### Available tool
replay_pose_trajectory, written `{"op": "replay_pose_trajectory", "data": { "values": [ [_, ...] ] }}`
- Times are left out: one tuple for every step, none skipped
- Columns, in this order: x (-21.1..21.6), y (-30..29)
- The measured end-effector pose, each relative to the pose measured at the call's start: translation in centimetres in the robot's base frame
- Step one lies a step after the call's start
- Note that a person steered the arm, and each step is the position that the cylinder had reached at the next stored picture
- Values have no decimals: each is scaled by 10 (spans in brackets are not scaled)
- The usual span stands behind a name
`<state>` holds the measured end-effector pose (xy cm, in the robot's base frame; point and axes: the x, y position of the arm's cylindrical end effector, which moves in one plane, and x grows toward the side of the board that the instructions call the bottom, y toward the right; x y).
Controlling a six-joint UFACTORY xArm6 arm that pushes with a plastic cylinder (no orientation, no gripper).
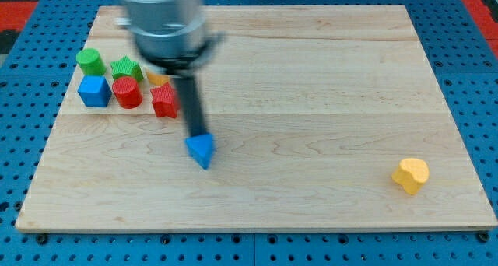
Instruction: Push the blue triangle right a bit
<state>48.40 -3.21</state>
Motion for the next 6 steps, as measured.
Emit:
{"op": "replay_pose_trajectory", "data": {
  "values": [
    [11, 50],
    [-22, -26],
    [4, -88],
    [31, -65],
    [31, 22],
    [32, 101]
  ]
}}
